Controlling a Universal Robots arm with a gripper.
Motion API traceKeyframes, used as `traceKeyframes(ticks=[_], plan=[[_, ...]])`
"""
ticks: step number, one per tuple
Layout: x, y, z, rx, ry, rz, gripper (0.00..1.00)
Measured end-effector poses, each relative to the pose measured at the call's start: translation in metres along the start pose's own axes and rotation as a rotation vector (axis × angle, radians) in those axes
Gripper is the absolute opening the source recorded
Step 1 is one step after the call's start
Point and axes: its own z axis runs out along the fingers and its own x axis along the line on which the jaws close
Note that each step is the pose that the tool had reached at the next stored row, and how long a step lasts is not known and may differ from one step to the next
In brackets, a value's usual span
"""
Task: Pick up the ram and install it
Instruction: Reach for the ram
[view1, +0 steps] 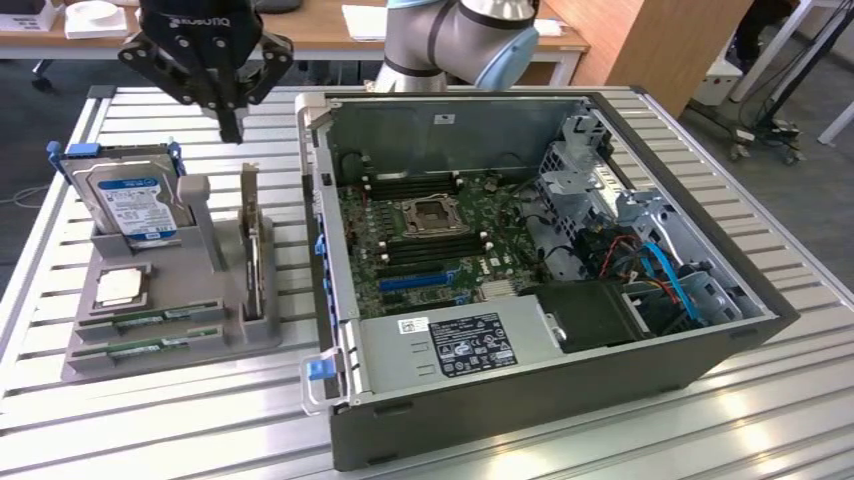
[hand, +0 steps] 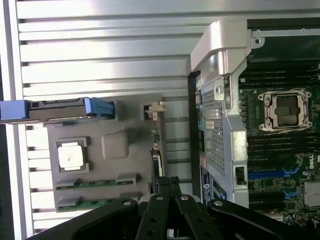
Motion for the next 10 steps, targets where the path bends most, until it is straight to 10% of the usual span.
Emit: traceKeyframes(ticks=[10], plan=[[0.032,-0.0024,0.0,0.0,-0.0001,0.0,0.1]])
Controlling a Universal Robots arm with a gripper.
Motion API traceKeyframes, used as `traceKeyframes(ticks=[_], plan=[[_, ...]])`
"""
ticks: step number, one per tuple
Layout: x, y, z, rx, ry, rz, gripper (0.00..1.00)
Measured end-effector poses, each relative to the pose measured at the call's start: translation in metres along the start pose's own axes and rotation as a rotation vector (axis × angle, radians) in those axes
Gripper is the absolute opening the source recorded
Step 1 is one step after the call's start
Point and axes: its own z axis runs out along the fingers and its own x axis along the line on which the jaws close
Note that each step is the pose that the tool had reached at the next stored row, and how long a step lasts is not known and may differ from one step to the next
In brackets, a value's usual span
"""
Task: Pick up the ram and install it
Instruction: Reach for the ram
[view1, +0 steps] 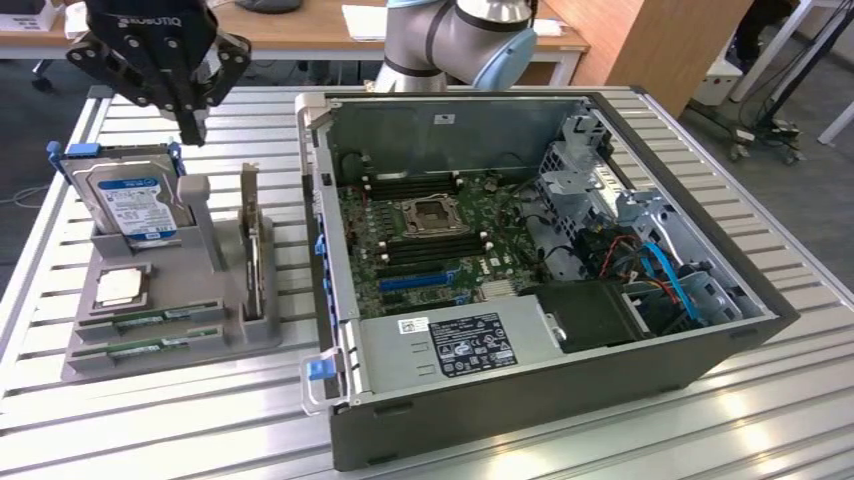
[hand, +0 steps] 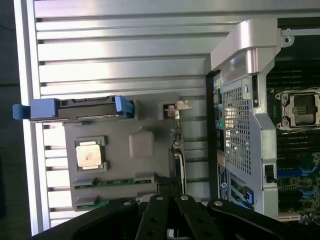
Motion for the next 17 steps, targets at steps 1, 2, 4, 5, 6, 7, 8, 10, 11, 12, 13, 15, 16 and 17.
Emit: traceKeyframes(ticks=[1,2,4,5,6,7,8,10,11,12,13,15,16,17], plan=[[0.003,-0.0002,0.0,0.0,0.0,0.0,0.1],[0.006,-0.0004,0.0,0.0,0.0,0.0,0.1],[0.012,-0.0009,0.0,0.0,0.0,0.0,0.1],[0.015,-0.0011,0.0,0.0001,0.0001,0.0,0.1],[0.018,-0.0013,0.0001,0.0001,0.0001,0.0,0.1],[0.02,-0.0016,0.0001,0.0001,0.0,0.0,0.1],[0.024,-0.0018,0.0001,0.0001,0.0001,0.0,0.1],[0.029,-0.0022,0.0001,0.0,0.0,0.0,0.1],[0.031,-0.0024,0.0002,0.0,0.0,0.0,0.1],[0.034,-0.0026,0.0002,0.0,0.0001,0.0,0.1],[0.037,-0.0027,0.0002,0.0001,0.0,0.0,0.1],[0.042,-0.0032,0.0003,0.0001,0.0001,0.0,0.1],[0.045,-0.0034,0.0004,0.0,0.0001,0.0,0.1],[0.047,-0.0036,0.0004,0.0,0.0,0.0,0.1]])
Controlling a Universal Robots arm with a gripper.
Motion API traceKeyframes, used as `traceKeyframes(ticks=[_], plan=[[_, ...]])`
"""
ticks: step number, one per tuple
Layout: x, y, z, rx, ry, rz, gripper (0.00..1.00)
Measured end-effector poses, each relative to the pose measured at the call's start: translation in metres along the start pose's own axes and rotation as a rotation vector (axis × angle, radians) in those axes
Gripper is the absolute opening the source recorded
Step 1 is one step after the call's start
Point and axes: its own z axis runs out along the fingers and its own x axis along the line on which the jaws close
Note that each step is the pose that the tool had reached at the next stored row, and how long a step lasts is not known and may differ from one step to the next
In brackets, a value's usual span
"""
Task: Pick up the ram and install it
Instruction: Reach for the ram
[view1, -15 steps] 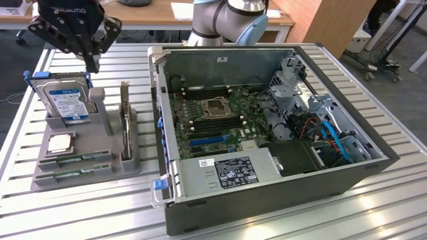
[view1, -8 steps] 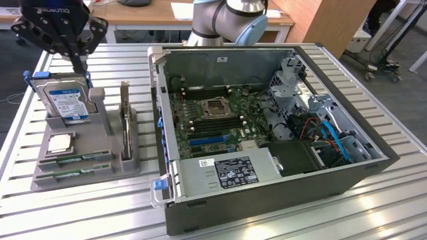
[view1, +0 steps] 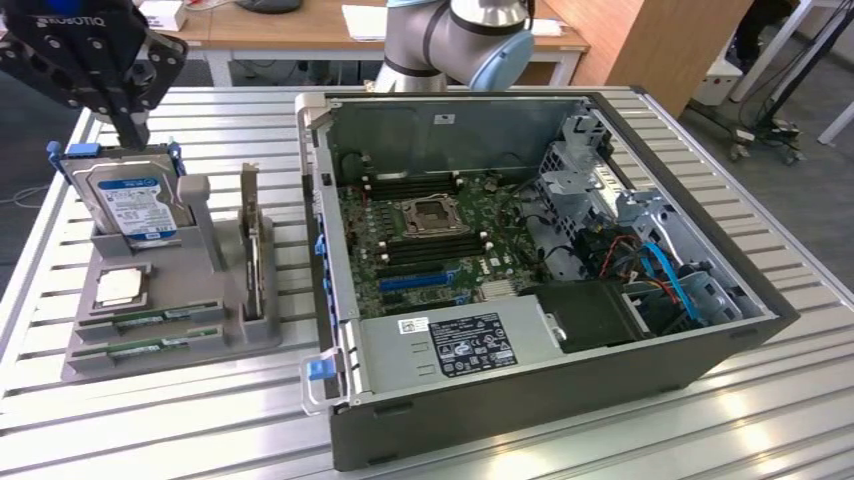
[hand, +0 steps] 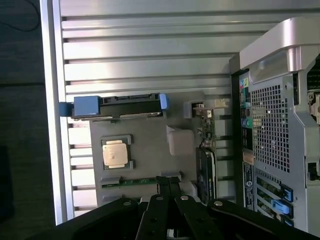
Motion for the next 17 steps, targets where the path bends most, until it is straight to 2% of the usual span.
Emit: traceKeyframes(ticks=[9,17], plan=[[0.003,-0.0013,0.0,-0.0001,0.0,0.0,0.1],[0.002,-0.0149,-0.0007,0.0,0.0,0.0,0.1]])
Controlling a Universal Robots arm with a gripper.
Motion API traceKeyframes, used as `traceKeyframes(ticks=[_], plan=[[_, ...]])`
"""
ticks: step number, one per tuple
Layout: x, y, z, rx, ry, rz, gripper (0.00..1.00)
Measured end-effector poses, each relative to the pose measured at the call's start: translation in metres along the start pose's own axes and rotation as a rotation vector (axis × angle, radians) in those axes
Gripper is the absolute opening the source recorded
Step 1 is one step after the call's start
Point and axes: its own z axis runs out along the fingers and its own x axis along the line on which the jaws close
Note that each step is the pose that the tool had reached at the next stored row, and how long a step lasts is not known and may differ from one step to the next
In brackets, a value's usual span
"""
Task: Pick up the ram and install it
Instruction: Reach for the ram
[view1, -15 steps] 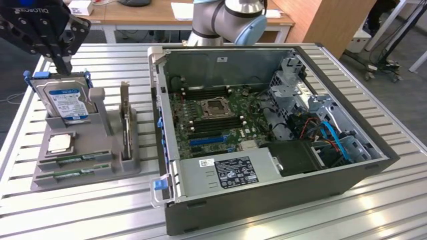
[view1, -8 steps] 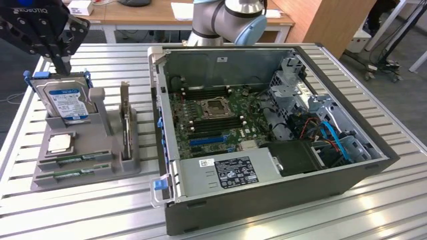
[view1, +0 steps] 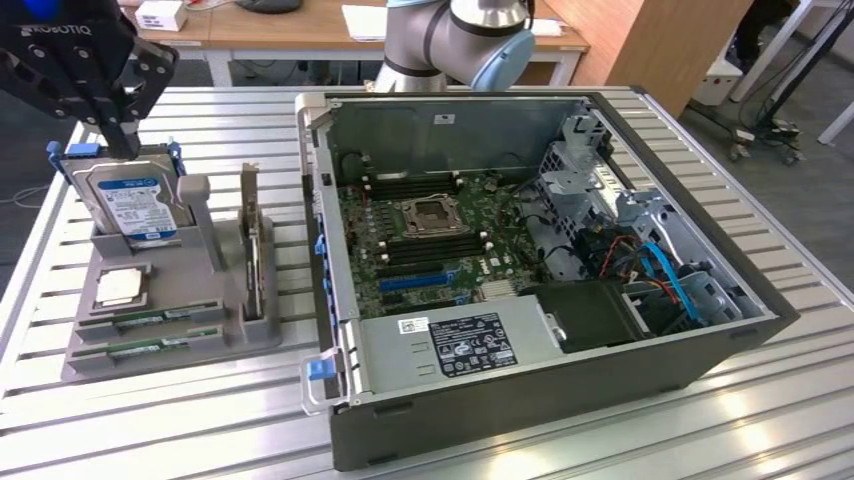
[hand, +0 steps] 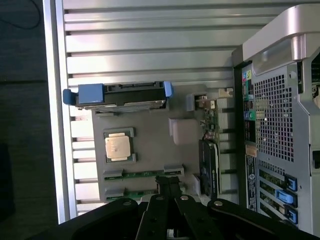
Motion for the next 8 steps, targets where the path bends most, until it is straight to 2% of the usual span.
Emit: traceKeyframes(ticks=[8], plan=[[-0.001,-0.0129,-0.0006,0.0,0.0001,0.0,0.1]])
